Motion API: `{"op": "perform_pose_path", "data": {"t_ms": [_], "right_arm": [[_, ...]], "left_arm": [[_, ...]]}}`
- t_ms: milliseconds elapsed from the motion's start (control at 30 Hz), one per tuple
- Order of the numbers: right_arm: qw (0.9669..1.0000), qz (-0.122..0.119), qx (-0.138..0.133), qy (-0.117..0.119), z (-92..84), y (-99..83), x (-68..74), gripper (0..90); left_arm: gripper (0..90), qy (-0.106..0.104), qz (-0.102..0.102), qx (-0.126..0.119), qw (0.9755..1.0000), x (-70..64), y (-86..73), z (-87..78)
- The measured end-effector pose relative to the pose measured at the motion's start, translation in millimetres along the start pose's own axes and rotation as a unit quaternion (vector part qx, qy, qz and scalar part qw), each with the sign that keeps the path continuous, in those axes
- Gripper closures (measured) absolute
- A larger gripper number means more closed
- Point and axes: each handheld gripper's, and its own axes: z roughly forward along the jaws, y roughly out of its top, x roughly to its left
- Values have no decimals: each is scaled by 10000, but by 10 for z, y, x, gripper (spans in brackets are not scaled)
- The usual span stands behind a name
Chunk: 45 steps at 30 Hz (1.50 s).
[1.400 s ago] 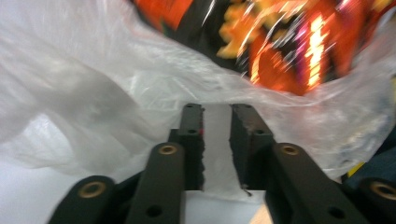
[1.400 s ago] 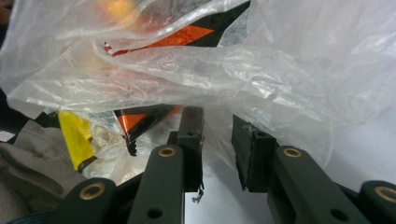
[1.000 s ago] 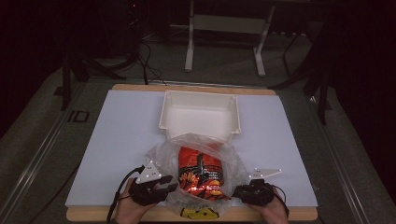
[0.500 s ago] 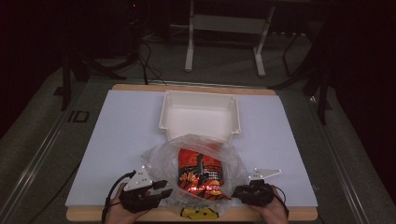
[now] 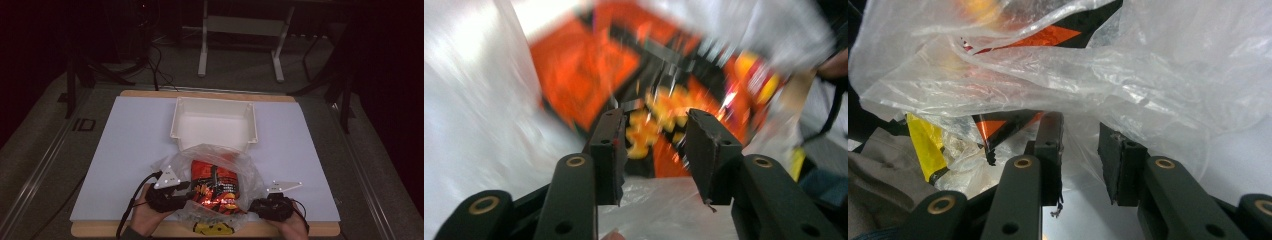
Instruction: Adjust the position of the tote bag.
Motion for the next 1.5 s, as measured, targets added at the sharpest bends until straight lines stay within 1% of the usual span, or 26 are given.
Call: {"op": "perform_pose_path", "data": {"t_ms": [33,67,133,233,300,367,467,600,700,800,833,967,1033,1133,1233,1300,1333,1367,1433,1500], "right_arm": [[10000,-7,-2,5,-1,-1,-1,706],[10000,-3,0,7,-3,-3,-1,705],[10000,3,-13,24,-6,-9,-5,705],[10000,13,-8,30,-5,-8,-6,705],[10000,13,-7,22,-5,-7,-3,704],[10000,16,-7,24,-5,-7,-3,703],[10000,21,-24,44,-4,-11,-8,703],[10000,31,-31,65,-5,-13,-14,703],[10000,37,-32,68,-6,-14,-15,703],[10000,28,-34,68,-7,-17,-15,703],[10000,35,-39,77,-8,-18,-18,703],[9999,59,-50,95,-7,-19,-23,703],[9999,48,-51,87,-7,-20,-22,704],[9999,64,-51,63,-7,-20,-24,725],[10000,50,-55,17,-8,-20,-25,744],[10000,61,-58,-19,-9,-19,-29,747],[10000,63,-57,-32,-11,-19,-29,748],[9999,69,-62,-52,-12,-19,-29,748],[9999,90,-65,-89,-20,-18,-29,744],[9999,104,-70,-91,-24,-20,-32,741]], "left_arm": [[588,-23,-21,101,9999,3,-31,39],[584,-93,-5,198,9998,2,-65,57],[565,-196,52,244,9995,-23,-134,52],[540,-265,176,369,9988,-76,-225,10],[530,-257,281,481,9981,-111,-286,0],[516,-299,358,532,9975,-132,-339,-19],[499,-329,372,551,9972,-157,-409,-38],[493,-264,522,752,9954,-186,-475,-9],[539,-185,629,909,9937,-197,-491,25],[631,-193,920,1001,9905,-240,-500,31],[662,-172,970,1018,9899,-251,-502,28],[752,-191,1065,1087,9882,-273,-514,4],[786,-128,1122,1118,9873,-281,-524,-14],[828,-20,1149,1171,9864,-269,-536,-44],[850,209,1141,1154,9865,-240,-541,-63],[853,291,1083,1104,9875,-221,-532,-57],[853,331,1117,1100,9871,-213,-520,-54],[854,387,1114,1076,9872,-209,-509,-53],[855,393,1066,1043,9880,-189,-481,-61],[855,366,946,932,9905,-156,-459,-88]]}}
